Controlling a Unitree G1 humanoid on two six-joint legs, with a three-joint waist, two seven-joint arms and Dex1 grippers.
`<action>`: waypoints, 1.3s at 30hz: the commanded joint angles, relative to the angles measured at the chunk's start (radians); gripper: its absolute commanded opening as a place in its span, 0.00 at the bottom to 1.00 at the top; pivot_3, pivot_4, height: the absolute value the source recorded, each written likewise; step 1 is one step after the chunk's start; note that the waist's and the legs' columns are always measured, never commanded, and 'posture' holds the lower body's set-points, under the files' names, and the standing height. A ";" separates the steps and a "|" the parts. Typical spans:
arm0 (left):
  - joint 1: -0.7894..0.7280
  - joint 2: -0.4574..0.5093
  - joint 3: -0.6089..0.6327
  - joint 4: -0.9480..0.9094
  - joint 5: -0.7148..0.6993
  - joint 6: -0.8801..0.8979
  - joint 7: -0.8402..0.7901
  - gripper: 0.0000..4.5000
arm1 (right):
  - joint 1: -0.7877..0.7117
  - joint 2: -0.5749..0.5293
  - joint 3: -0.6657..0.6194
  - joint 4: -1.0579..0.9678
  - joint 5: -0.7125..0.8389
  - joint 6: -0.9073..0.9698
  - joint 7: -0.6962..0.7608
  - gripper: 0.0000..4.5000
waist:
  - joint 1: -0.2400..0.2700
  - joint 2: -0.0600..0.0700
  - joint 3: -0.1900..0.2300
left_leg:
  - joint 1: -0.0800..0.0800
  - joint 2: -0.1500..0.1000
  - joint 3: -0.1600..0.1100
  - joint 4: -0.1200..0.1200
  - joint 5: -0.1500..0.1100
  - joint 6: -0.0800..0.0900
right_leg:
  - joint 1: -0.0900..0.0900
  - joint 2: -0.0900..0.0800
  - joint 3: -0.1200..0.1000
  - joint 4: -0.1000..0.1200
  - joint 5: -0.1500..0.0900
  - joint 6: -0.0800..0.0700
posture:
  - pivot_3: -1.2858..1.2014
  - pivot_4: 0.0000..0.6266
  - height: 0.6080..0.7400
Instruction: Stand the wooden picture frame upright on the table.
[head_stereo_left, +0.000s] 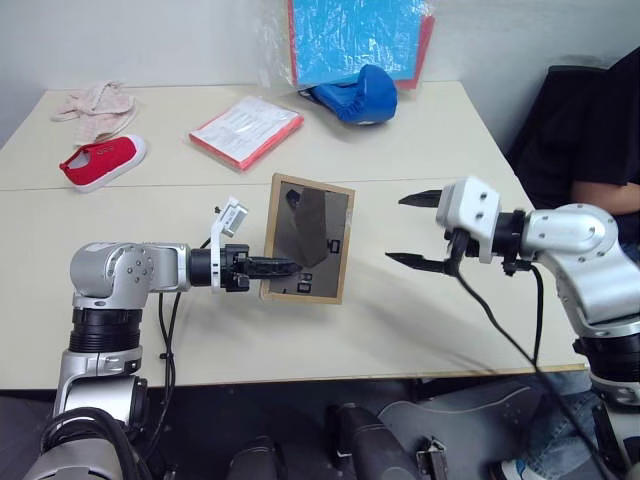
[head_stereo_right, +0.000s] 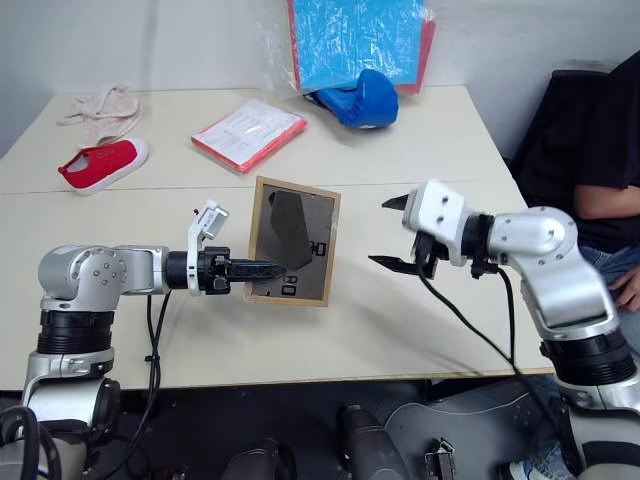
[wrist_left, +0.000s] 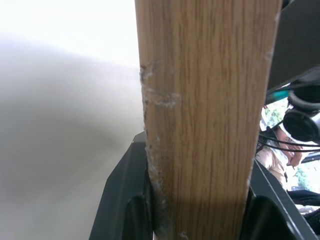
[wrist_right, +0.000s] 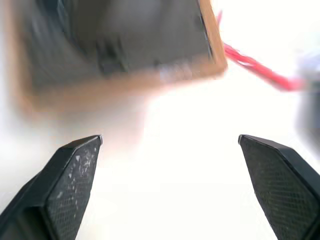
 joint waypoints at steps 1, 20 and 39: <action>-0.035 0.013 0.011 -0.016 -0.043 -0.006 -0.030 0.28 | -0.065 0.006 0.057 0.184 -0.355 -0.581 -0.301 1.00 | 0.000 0.000 0.000 | 0.000 0.000 0.000 0.000 0.000 0.000 | 0.000 0.000 0.000 0.000 0.000 0.000 | 0.52 0.24 1.00; -0.057 0.102 0.023 -0.038 -0.110 0.060 -0.055 0.57 | -0.453 0.149 0.377 0.634 -1.198 -0.780 -1.486 0.33 | -0.017 0.000 0.000 | 0.002 0.001 0.002 0.000 0.002 -0.003 | -0.002 0.001 0.002 0.004 -0.001 -0.002 | 0.52 0.24 1.00; 0.516 0.264 0.579 -0.656 -0.067 -0.441 0.026 1.00 | -0.214 0.310 0.187 0.292 0.641 0.280 -0.018 0.27 | -0.006 -0.003 0.003 | 0.016 0.001 -0.009 0.000 -0.001 -0.002 | 0.013 0.000 -0.001 0.003 -0.001 -0.003 | 0.52 0.24 1.00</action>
